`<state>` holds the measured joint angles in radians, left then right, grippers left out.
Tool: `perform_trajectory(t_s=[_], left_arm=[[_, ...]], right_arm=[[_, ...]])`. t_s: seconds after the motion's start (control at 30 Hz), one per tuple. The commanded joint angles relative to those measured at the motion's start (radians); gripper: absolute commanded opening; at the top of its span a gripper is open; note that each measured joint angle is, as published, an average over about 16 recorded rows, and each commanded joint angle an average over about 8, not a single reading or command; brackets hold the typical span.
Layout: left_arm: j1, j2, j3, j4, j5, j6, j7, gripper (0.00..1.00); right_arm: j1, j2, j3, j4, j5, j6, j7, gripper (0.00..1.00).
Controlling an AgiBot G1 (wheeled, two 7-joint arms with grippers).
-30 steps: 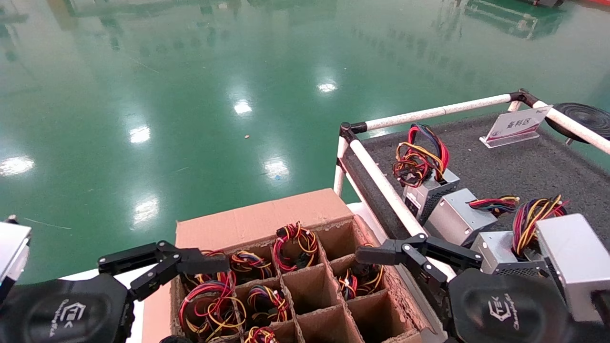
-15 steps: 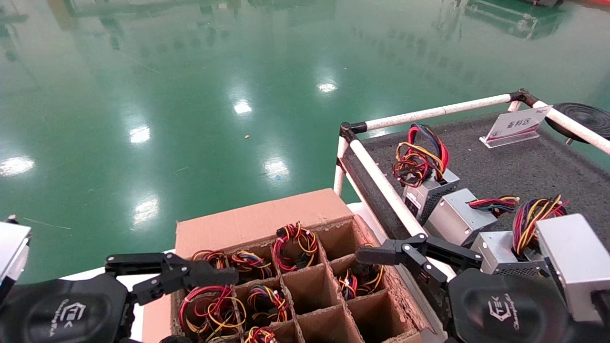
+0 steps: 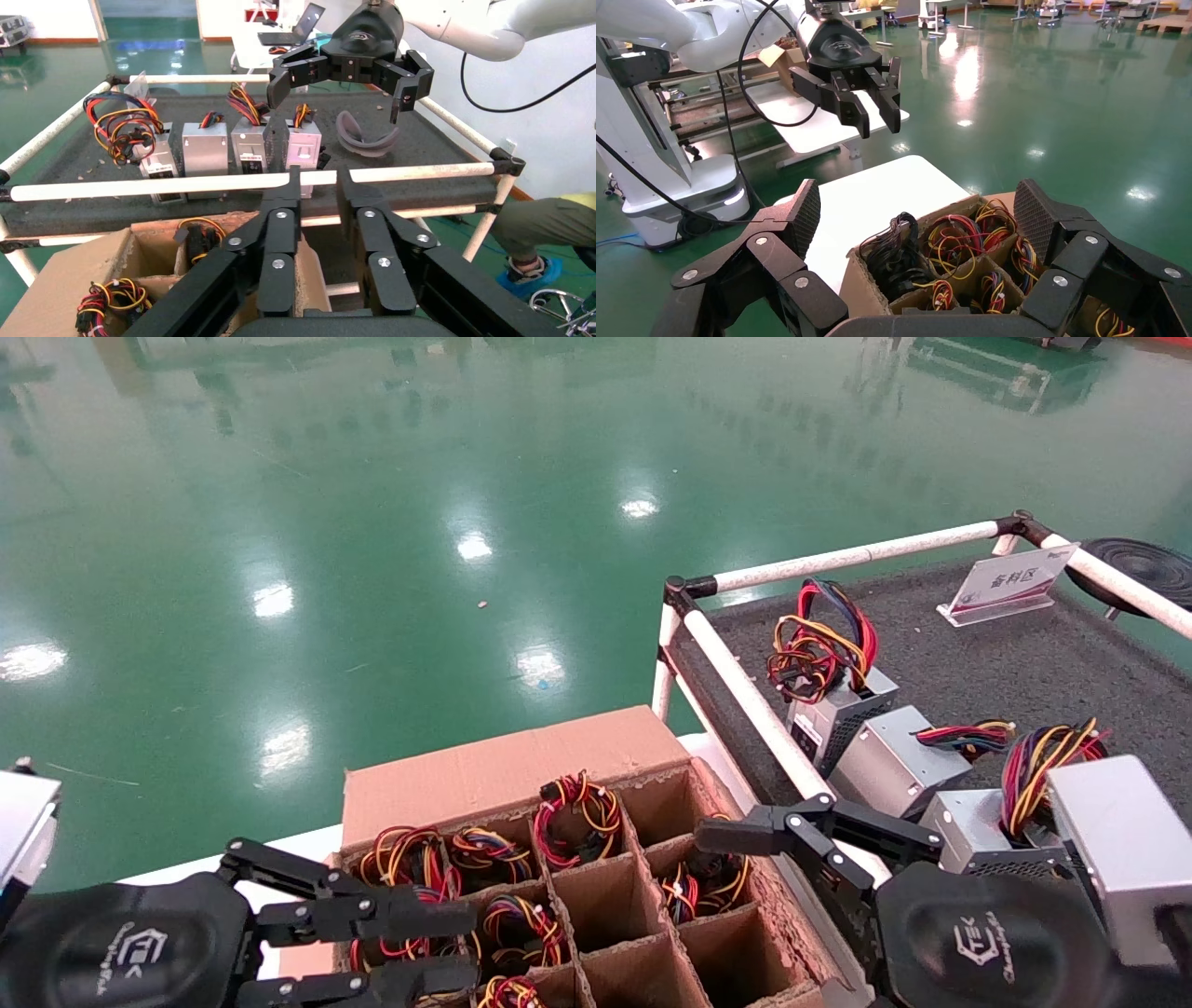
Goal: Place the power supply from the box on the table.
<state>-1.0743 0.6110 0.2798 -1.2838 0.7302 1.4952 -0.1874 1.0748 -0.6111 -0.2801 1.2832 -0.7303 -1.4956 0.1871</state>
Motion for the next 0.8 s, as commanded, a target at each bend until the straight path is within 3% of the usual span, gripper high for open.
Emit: perform_trajectory(t_s=[0.03, 0.47, 0.5, 0.73, 0.77, 0.8], left_arm=[[0.000, 0.000, 0.000, 0.000, 0.000, 0.000, 0.000, 0.00], [0.000, 0.000, 0.000, 0.000, 0.000, 0.000, 0.000, 0.02], [0.000, 0.000, 0.000, 0.000, 0.000, 0.000, 0.000, 0.07], [0.000, 0.000, 0.000, 0.000, 0.000, 0.000, 0.000, 0.93], [0.000, 0.000, 0.000, 0.000, 0.000, 0.000, 0.000, 1.00], [0.000, 0.000, 0.000, 0.000, 0.000, 0.000, 0.000, 1.00]], right_arm=[[0.000, 0.000, 0.000, 0.000, 0.000, 0.000, 0.000, 1.00], [0.000, 0.000, 0.000, 0.000, 0.000, 0.000, 0.000, 1.00], [0.000, 0.000, 0.000, 0.000, 0.000, 0.000, 0.000, 1.00], [0.000, 0.000, 0.000, 0.000, 0.000, 0.000, 0.000, 1.00], [0.000, 0.000, 0.000, 0.000, 0.000, 0.000, 0.000, 1.00], [0.000, 0.000, 0.000, 0.000, 0.000, 0.000, 0.000, 1.00]])
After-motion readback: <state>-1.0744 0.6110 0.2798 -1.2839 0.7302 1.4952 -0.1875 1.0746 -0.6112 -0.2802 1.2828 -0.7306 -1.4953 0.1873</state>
